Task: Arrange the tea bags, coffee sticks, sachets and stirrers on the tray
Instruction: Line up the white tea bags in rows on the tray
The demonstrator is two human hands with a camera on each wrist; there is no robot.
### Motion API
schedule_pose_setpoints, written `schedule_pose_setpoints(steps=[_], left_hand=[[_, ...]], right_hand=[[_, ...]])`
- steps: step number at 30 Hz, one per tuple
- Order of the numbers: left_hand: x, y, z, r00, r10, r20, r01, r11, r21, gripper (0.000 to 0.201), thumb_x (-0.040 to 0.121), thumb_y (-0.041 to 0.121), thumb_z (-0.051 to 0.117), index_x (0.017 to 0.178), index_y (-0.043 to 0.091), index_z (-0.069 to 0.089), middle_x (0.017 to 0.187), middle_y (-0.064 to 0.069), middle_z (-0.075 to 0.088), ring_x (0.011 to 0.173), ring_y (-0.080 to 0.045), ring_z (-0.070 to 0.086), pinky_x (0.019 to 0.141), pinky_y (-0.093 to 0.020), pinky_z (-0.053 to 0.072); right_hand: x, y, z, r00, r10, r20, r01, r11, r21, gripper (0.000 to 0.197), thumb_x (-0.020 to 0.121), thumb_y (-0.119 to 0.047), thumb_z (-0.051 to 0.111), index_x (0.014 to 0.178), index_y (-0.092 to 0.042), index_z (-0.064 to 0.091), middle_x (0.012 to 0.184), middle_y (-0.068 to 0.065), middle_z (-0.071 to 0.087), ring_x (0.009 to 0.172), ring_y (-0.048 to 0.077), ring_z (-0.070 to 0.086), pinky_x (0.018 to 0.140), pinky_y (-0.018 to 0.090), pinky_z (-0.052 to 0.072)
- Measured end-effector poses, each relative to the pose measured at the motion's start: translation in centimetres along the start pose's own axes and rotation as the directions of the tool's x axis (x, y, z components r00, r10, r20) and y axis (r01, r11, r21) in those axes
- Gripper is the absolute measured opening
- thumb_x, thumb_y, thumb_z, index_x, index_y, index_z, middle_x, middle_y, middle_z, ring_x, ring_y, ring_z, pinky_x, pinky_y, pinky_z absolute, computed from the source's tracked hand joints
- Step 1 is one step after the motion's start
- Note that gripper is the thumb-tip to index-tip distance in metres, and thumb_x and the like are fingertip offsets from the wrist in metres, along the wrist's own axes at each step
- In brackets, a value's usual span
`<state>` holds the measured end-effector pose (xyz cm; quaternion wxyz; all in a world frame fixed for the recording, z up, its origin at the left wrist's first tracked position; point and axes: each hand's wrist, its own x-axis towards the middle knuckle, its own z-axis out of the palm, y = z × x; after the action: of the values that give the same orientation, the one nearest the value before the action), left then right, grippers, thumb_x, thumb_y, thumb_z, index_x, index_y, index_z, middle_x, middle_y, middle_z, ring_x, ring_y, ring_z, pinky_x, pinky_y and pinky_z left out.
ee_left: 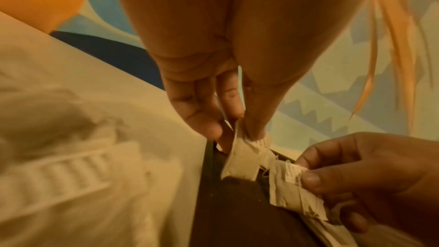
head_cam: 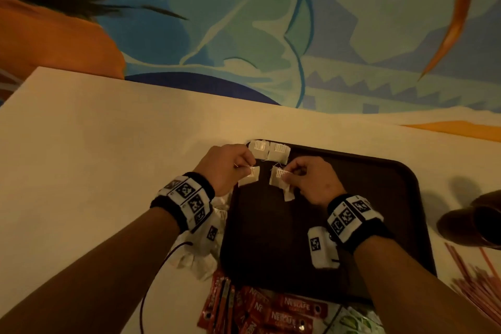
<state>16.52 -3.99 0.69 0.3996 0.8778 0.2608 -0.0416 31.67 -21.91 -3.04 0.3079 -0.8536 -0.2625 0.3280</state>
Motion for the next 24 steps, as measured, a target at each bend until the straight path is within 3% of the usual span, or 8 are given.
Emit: schedule_pose_setpoints(steps=[4,7,10,12,17,24], left_hand=[[3.6,0.2,1.1,1.000,-0.015,0.005,0.015,0.999,0.047,0.013,0.091,0.016,0.074,0.103,0.021,0.073,0.091,0.007,0.072,0.075,0.006,0.058,0.061,-0.002,0.036],[5.0,-0.1,1.5,1.000,-0.030,0.005,0.029,0.998,0.052,0.012,0.092,0.015,0.073,0.103,0.022,0.072,0.089,0.011,0.067,0.074,0.006,0.056,0.062,-0.004,0.036],[5.8,-0.4,1.9,1.000,-0.024,-0.020,0.026,0.997,0.068,0.013,0.094,0.013,0.070,0.104,0.021,0.073,0.094,0.009,0.068,0.077,0.002,0.058,0.063,-0.001,0.035],[6.0,-0.3,2.2,0.999,-0.009,-0.050,0.012,0.998,0.062,0.013,0.094,0.013,0.070,0.103,0.022,0.073,0.098,0.005,0.073,0.084,-0.005,0.063,0.070,-0.006,0.040],[6.5,-0.2,3.0,0.991,0.041,-0.126,-0.030,0.995,0.092,0.013,0.092,0.012,0.069,0.100,0.021,0.074,0.099,0.000,0.071,0.091,-0.015,0.066,0.085,-0.035,0.057],[6.8,-0.6,3.1,0.978,0.119,-0.173,-0.090,0.982,0.165,0.017,0.092,0.007,0.068,0.103,0.018,0.073,0.104,-0.004,0.063,0.096,-0.020,0.062,0.087,-0.037,0.055]], right_hand=[[1.9,0.0,0.0,0.994,-0.012,-0.113,0.006,0.998,-0.060,0.008,0.091,-0.026,0.077,0.086,-0.027,0.071,0.086,-0.006,0.070,0.082,0.008,0.066,0.066,0.019,0.045],[2.7,-0.4,-0.2,0.988,-0.054,-0.142,0.044,0.996,-0.071,0.009,0.092,-0.025,0.076,0.086,-0.026,0.069,0.090,-0.004,0.070,0.086,0.011,0.065,0.073,0.023,0.046],[3.3,-0.7,-0.1,0.986,-0.072,-0.147,0.058,0.994,-0.097,0.006,0.093,-0.025,0.075,0.097,-0.021,0.072,0.092,-0.006,0.066,0.087,0.010,0.062,0.074,0.021,0.043],[3.6,-0.7,0.2,0.983,-0.067,-0.168,0.052,0.994,-0.093,0.011,0.092,-0.024,0.076,0.101,-0.018,0.074,0.092,-0.006,0.065,0.087,0.010,0.061,0.075,0.020,0.042],[4.2,-0.7,0.6,0.975,-0.029,-0.222,0.016,0.998,-0.059,0.013,0.091,-0.023,0.078,0.102,-0.018,0.075,0.094,-0.004,0.069,0.090,0.013,0.065,0.079,0.025,0.049],[4.3,-1.2,1.0,0.965,-0.016,-0.261,0.005,0.999,-0.041,0.011,0.089,-0.024,0.078,0.096,-0.024,0.069,0.088,-0.003,0.067,0.085,0.016,0.066,0.083,0.036,0.058]])
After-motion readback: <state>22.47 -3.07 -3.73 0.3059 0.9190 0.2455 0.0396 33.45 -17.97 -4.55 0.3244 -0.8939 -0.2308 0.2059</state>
